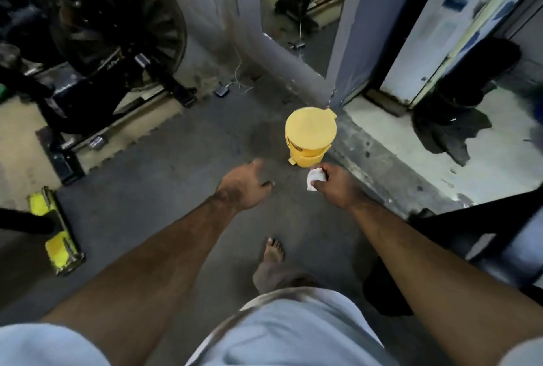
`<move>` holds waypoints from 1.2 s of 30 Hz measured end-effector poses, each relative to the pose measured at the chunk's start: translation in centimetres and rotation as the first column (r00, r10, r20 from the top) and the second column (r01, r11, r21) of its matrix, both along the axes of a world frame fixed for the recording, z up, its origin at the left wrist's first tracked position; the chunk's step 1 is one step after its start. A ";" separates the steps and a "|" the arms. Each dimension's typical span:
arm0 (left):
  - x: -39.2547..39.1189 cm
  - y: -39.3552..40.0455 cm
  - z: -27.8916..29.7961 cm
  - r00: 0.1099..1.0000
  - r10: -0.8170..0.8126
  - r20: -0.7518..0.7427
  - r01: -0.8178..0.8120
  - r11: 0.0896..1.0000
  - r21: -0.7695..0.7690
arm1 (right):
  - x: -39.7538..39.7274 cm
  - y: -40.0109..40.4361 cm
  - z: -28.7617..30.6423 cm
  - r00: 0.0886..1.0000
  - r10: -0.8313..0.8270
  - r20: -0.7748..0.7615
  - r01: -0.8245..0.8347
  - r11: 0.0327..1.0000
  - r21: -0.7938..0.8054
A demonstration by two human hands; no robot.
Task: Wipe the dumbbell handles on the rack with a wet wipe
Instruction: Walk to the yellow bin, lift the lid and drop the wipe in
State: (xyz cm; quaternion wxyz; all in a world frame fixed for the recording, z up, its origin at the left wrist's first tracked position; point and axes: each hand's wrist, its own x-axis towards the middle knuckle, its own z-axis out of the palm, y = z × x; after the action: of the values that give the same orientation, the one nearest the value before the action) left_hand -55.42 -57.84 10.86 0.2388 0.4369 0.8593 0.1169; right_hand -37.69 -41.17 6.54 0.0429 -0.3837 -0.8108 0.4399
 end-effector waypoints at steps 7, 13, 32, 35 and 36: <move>-13.1 12.2 0.7 0.991 -0.128 -0.039 0.128 0.992 -0.007 | -12.0 10.1 -0.7 0.981 -0.192 0.016 0.192 0.970 -0.147; -22.4 23.8 -2.9 0.961 -0.276 0.031 0.276 0.961 0.004 | -18.3 16.7 -2.8 0.831 -0.554 0.035 0.519 0.752 -0.407; -38.1 48.9 -8.3 0.724 -0.664 0.184 0.684 0.726 -0.073 | -33.4 30.1 -6.0 0.446 -0.876 0.183 0.819 0.318 -0.478; -38.2 50.3 -9.2 0.710 -0.661 0.242 0.696 0.712 -0.098 | -34.2 31.3 -6.8 0.439 -0.876 0.198 0.816 0.297 -0.495; -38.2 50.9 -9.6 0.710 -0.657 0.253 0.695 0.712 -0.104 | -34.4 31.9 -7.1 0.434 -0.877 0.204 0.816 0.287 -0.501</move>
State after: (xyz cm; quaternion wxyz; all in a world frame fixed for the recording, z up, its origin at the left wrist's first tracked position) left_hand -93.57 -6.97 1.28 0.3896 0.6830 0.6175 -0.0193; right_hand -72.09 -9.31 -0.52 0.2057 -0.7237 -0.3220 0.5747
